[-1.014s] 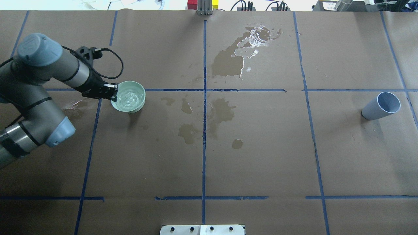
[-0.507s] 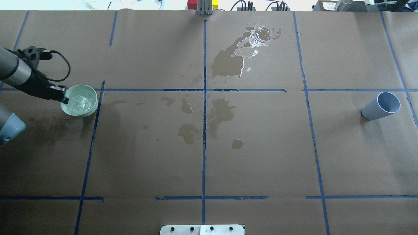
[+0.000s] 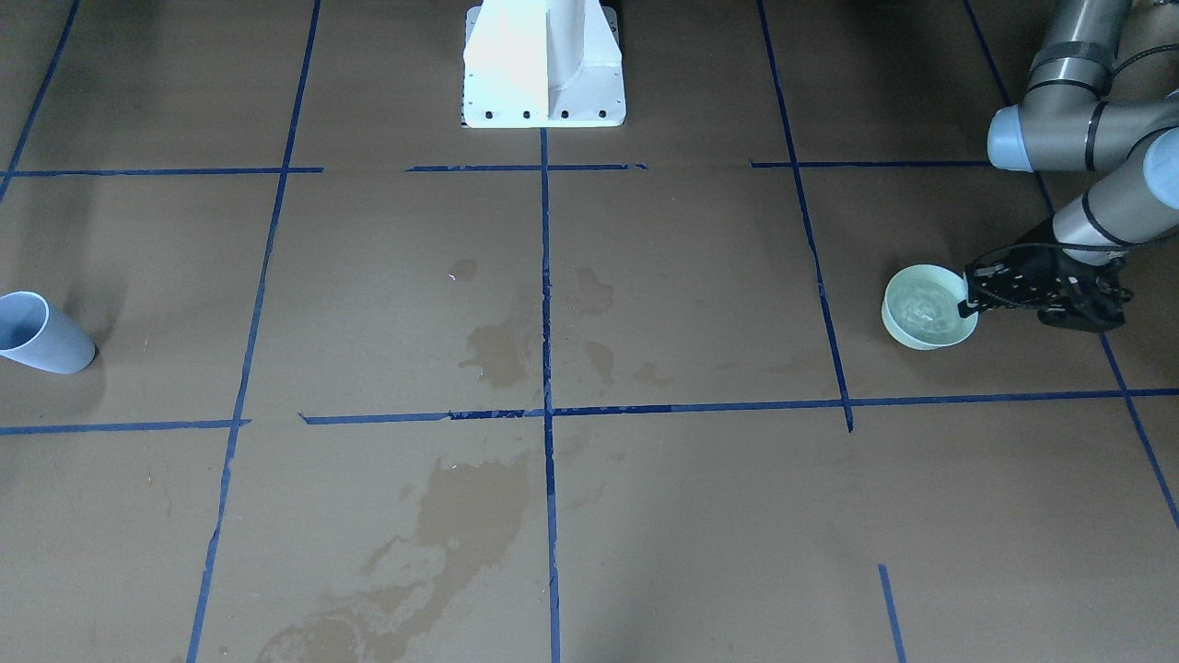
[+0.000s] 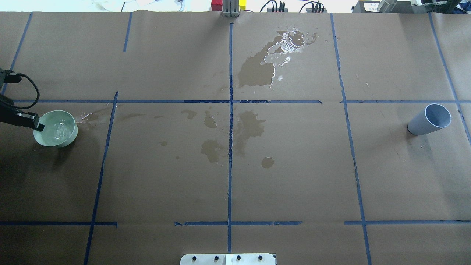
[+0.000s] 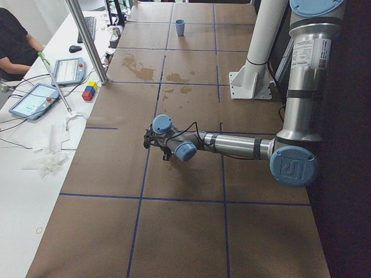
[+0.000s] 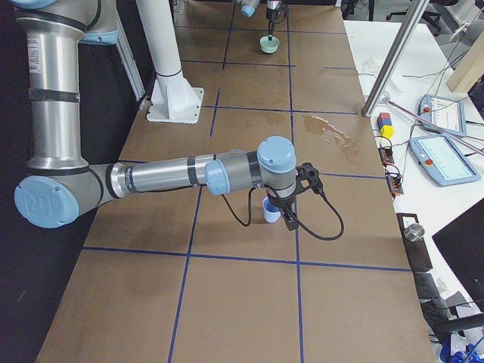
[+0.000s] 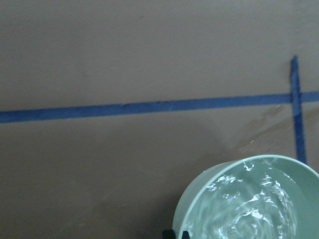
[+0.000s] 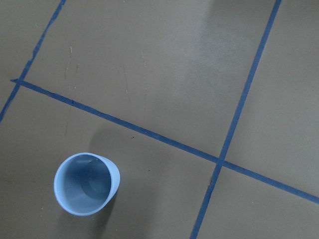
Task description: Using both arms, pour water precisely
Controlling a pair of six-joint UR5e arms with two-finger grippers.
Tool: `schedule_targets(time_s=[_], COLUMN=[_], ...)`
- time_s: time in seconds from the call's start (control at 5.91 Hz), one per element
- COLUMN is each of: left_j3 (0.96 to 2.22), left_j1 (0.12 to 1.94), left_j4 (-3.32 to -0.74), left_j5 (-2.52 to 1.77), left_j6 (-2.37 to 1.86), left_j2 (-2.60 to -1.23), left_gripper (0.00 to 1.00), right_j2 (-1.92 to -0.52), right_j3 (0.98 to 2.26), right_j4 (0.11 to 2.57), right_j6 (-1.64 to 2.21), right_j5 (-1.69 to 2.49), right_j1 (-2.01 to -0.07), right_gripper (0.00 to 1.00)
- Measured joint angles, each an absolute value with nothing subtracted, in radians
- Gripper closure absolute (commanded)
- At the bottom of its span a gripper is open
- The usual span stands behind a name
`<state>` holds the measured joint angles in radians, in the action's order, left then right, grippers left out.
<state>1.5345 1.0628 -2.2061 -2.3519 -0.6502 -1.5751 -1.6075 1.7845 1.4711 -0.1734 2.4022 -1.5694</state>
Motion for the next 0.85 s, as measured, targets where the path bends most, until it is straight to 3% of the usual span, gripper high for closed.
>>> schedule_targets(time_s=[0.34, 0.51, 0.68, 0.85], left_j3=[1.523, 1.512, 1.506, 1.501], left_j1=[1.064, 1.065, 1.066, 1.076], left_j4=[-2.23, -2.233, -2.235, -2.235], left_j5=[-2.354, -2.354, -2.355, -2.356], left_j6=[-0.631, -0.628, -0.628, -0.628], left_j2=[-1.543, -1.541, -1.539, -1.538], left_gripper=[0.99, 0.68, 0.01, 0.0], right_j2=[-1.607, -1.606, -1.606, -1.606], right_j3=[1.786, 1.786, 1.788, 1.788], right_j4=[1.473, 1.474, 1.474, 1.474], right_j6=[-0.172, -0.171, -0.169, -0.169], right_j5=[2.402, 2.402, 2.402, 2.402], right_j1=[-1.568, -1.566, -1.565, -1.565], right_gripper=[0.0, 0.0, 0.0, 0.0])
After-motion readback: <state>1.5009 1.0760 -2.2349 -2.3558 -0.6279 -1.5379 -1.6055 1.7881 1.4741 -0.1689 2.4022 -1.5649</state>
